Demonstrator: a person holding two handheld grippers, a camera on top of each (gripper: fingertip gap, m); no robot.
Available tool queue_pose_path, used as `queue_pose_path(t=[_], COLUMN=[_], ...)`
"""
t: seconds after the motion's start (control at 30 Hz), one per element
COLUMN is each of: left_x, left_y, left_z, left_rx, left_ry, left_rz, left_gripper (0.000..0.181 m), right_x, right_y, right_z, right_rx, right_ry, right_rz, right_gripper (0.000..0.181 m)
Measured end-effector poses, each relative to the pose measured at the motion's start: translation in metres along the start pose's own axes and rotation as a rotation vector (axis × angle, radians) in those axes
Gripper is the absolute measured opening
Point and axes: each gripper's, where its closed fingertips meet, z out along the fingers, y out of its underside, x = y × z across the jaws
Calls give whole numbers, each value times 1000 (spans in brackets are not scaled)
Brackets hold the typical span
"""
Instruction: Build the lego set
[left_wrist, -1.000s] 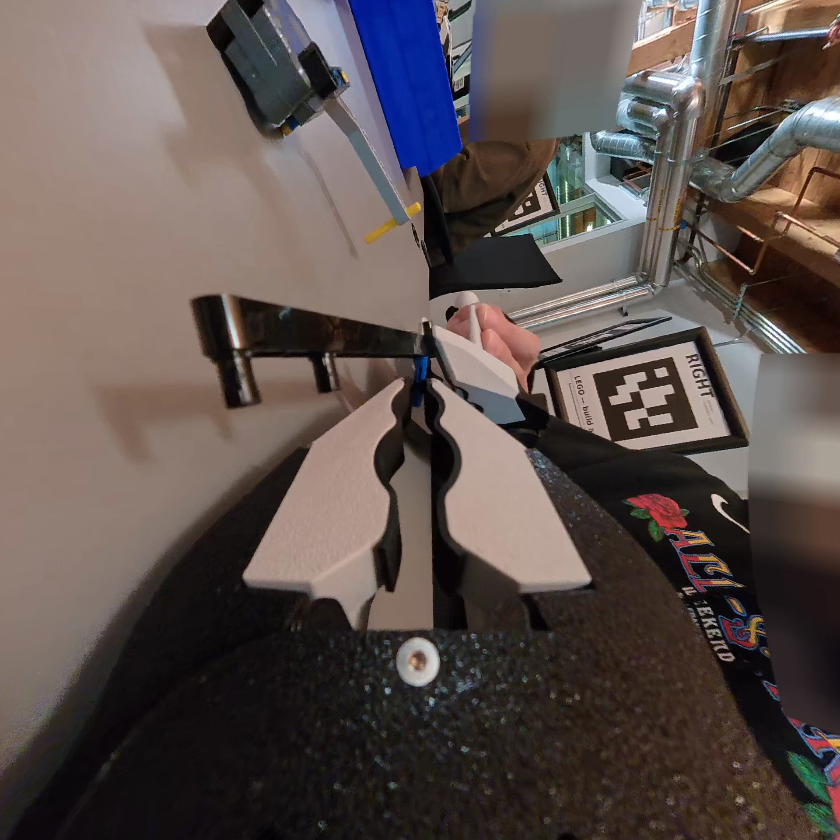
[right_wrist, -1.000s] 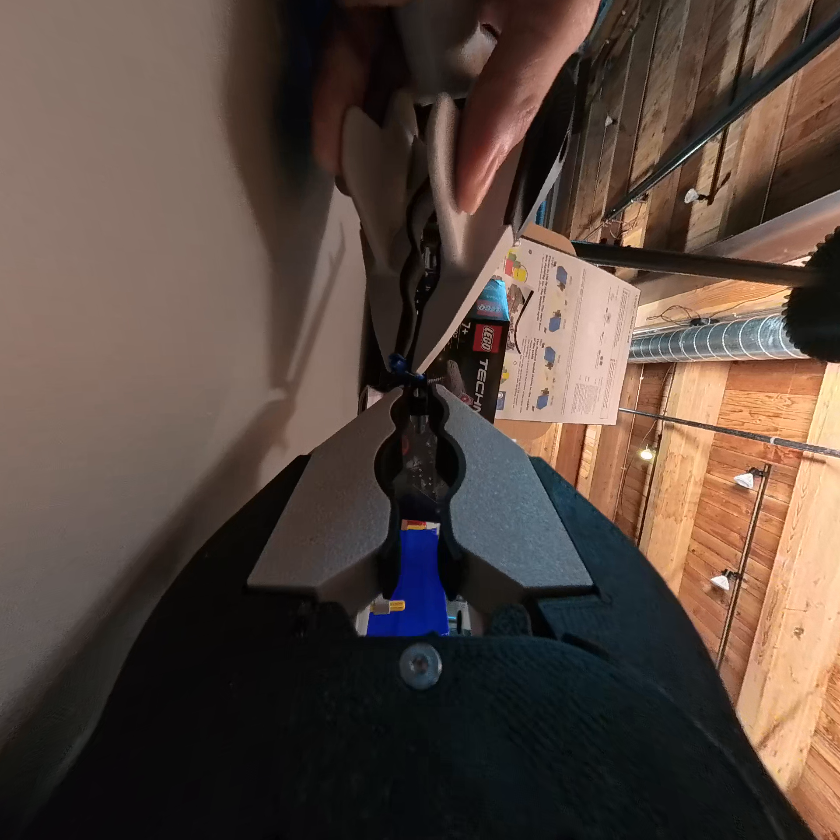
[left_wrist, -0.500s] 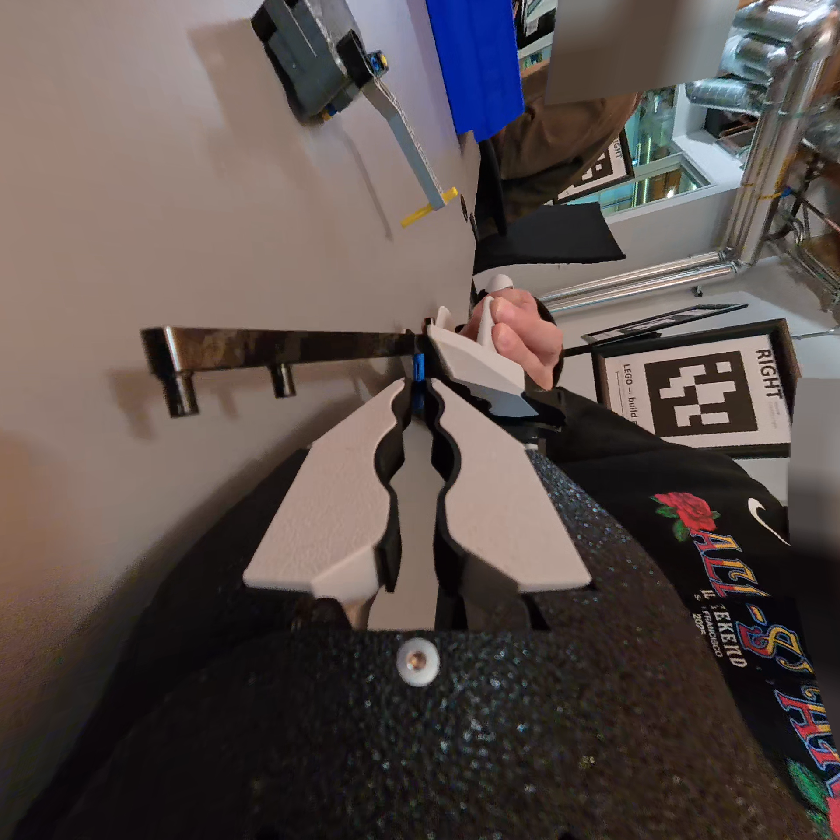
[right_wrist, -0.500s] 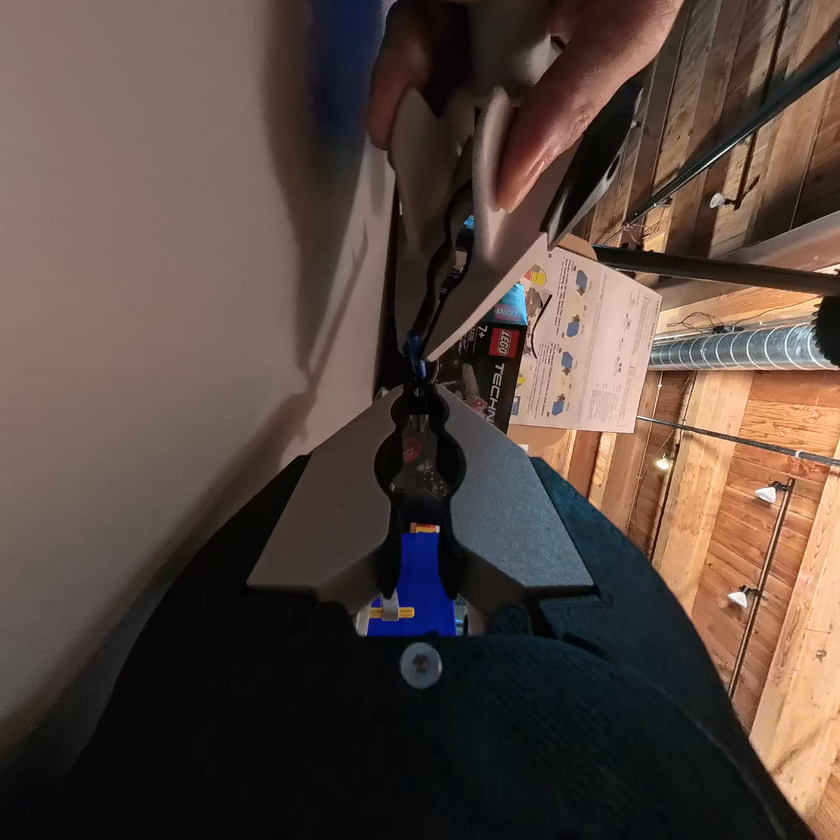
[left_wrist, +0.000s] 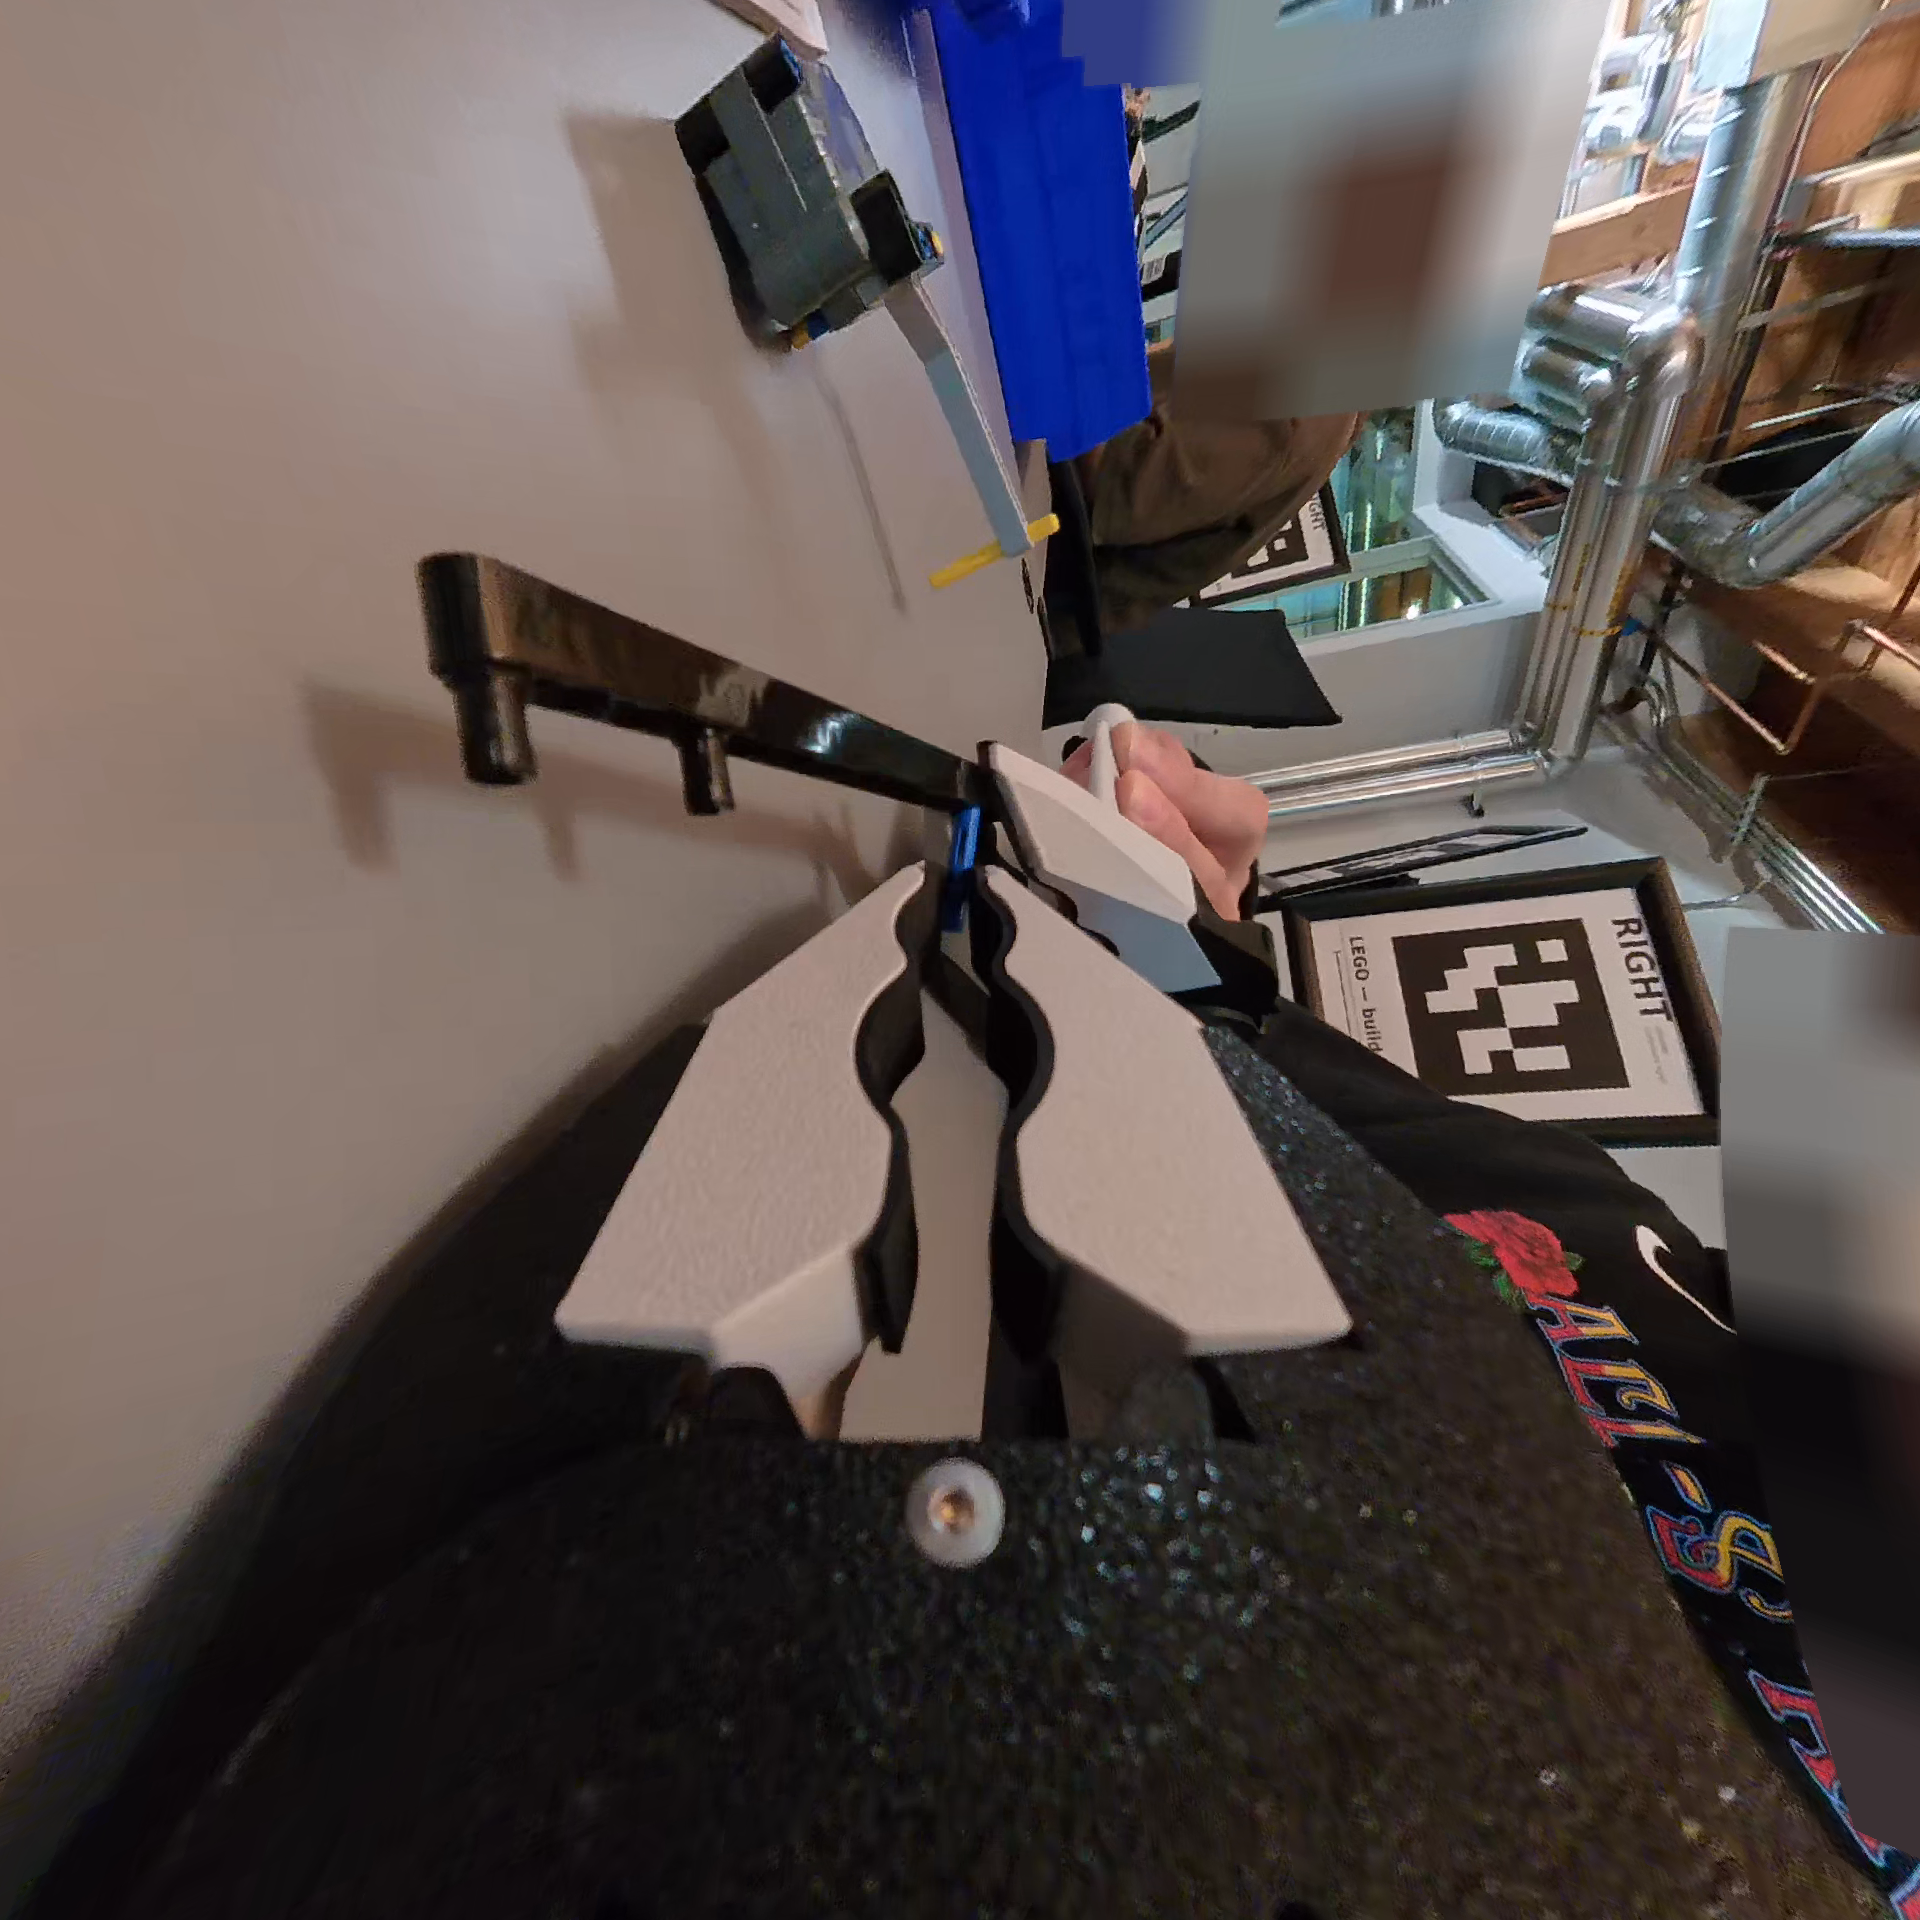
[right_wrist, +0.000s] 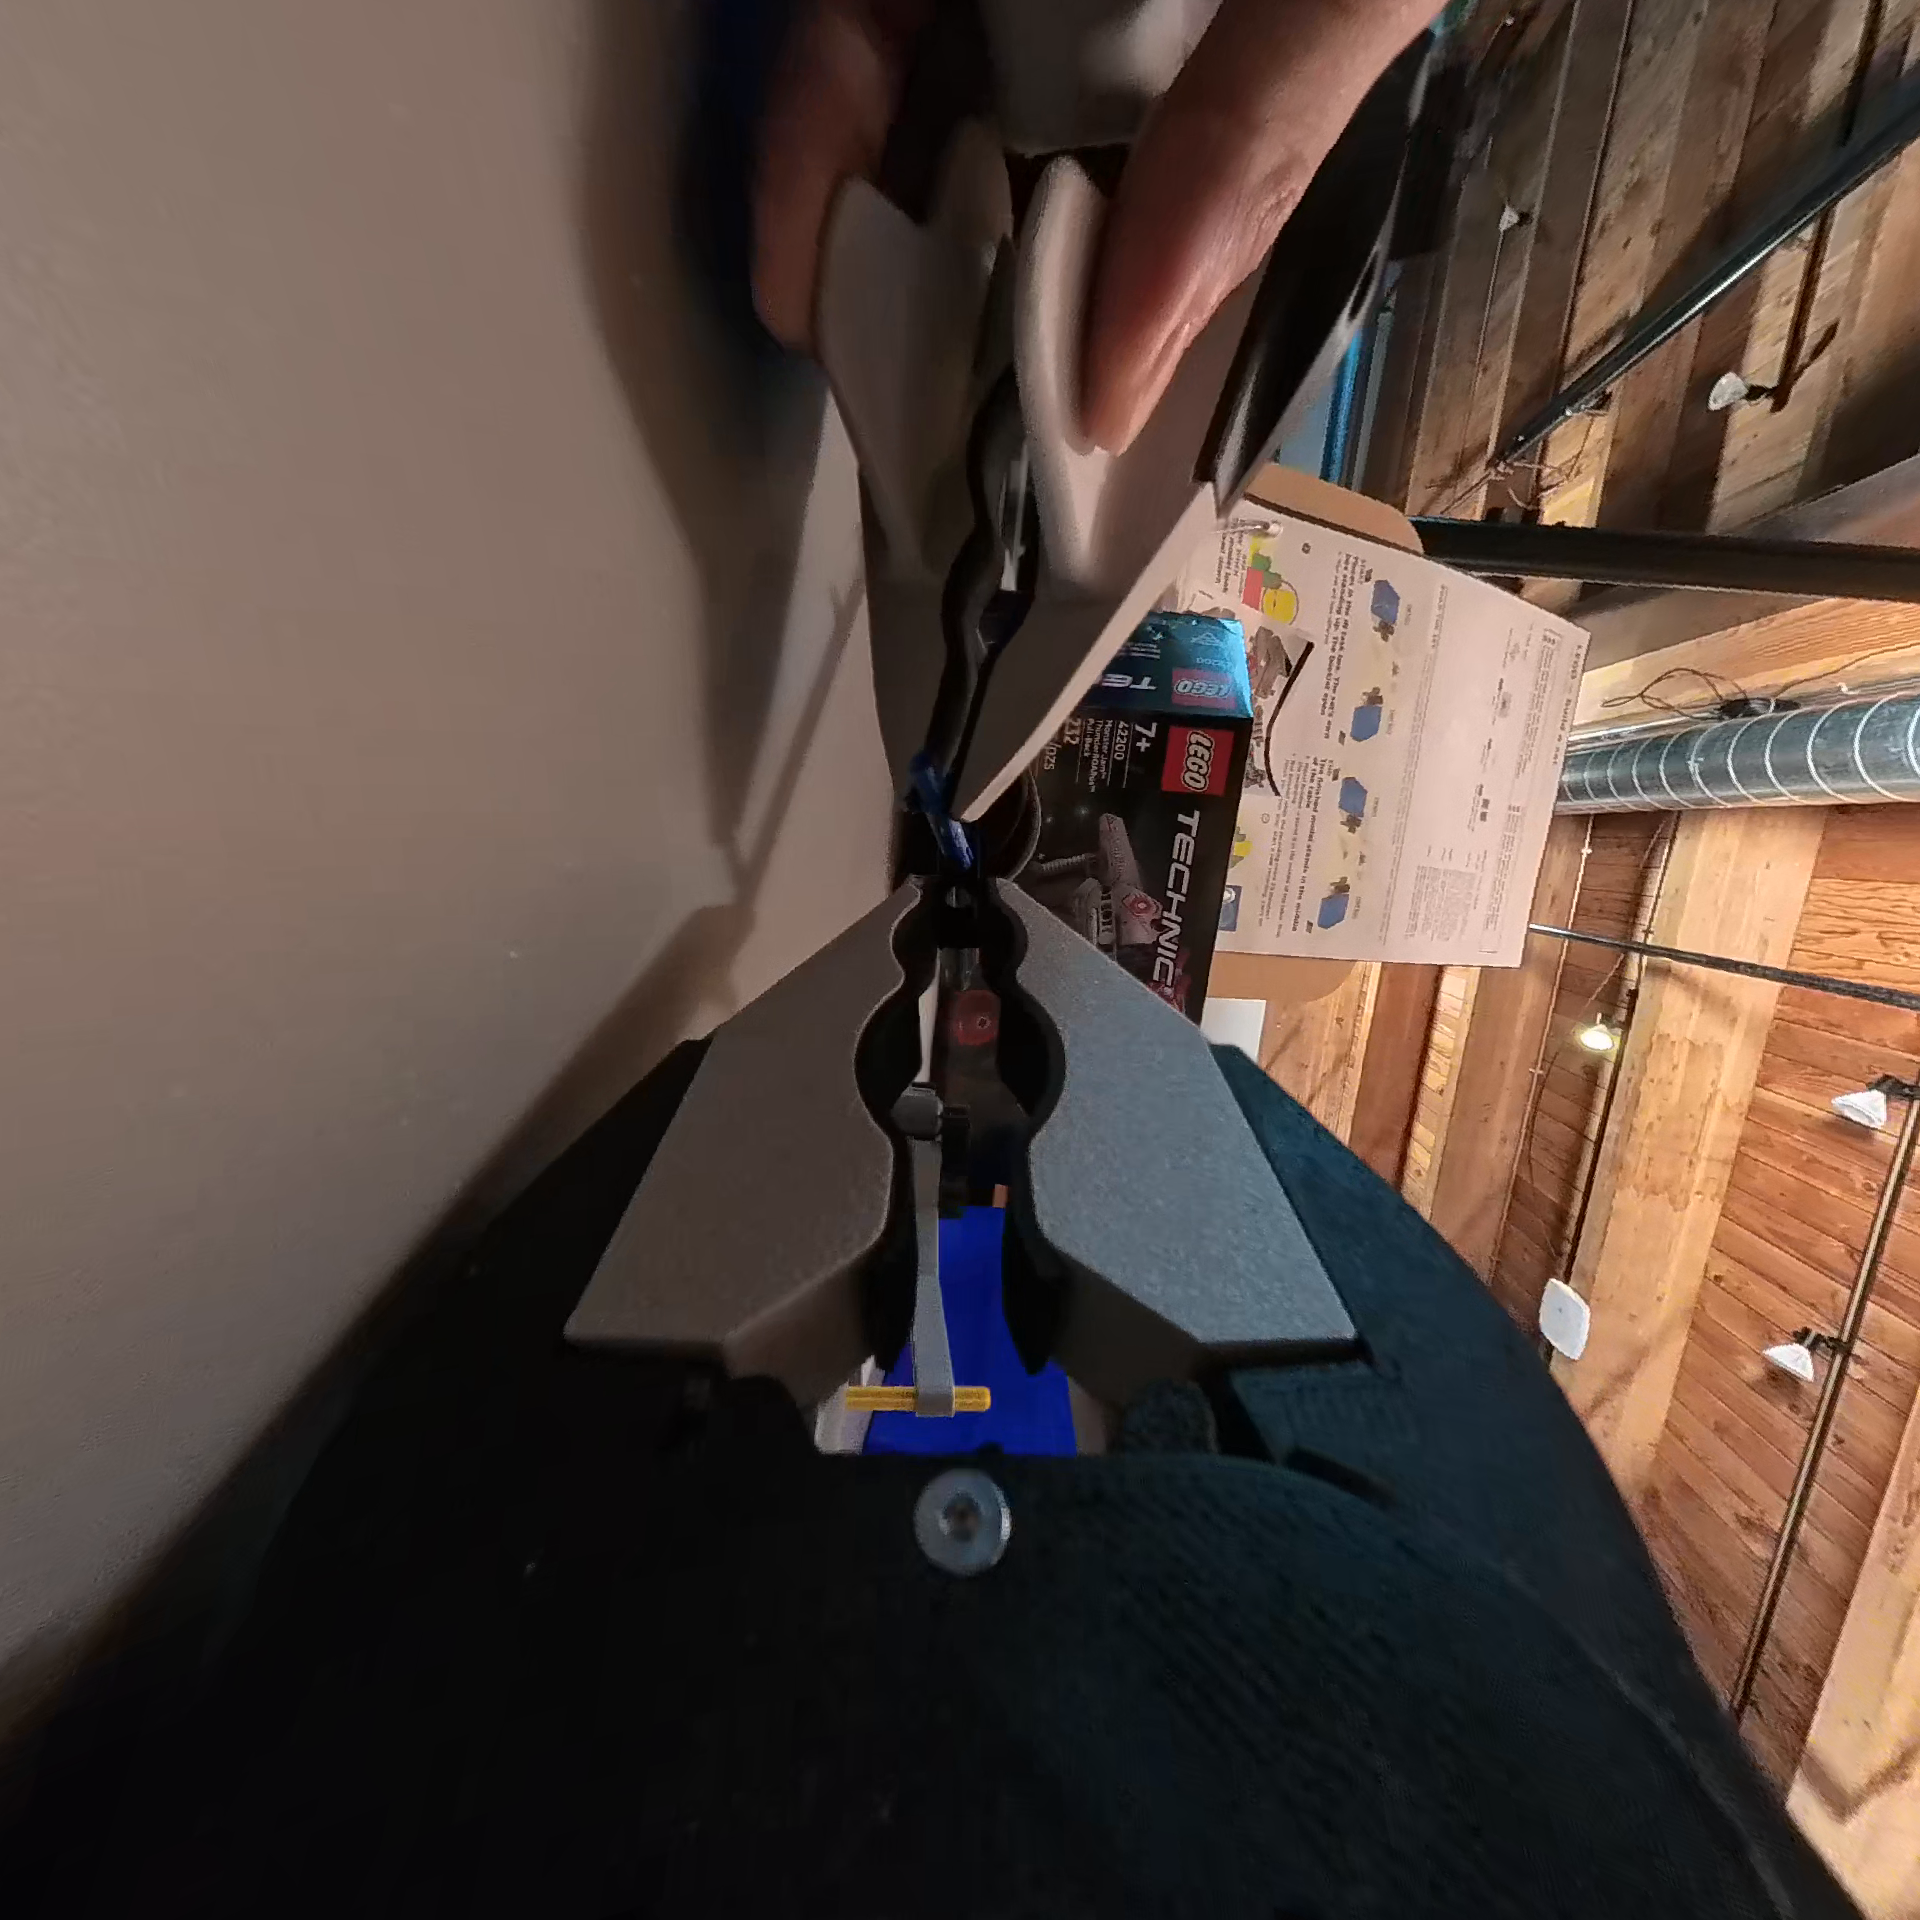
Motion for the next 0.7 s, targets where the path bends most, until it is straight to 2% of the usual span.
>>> queue_pose_path(t=[0.27, 0.47, 0.7], left_x=[-4, -10, -11], left_y=[0, -3, -3], left_z=[1, 4, 8], left_rx=[28, -11, -146], left_ry=[-7, -173, -346], left_rz=[-24, 95, 180], left_gripper=[2, 2, 2], right_x=[-4, -8, -6], right_y=[0, 4, 6], right_z=[1, 3, 4], right_rx=[-24, -46, -70], right_ry=[-5, -44, -33], right_rz=[-71, -28, -39], right_gripper=[5, 5, 6])
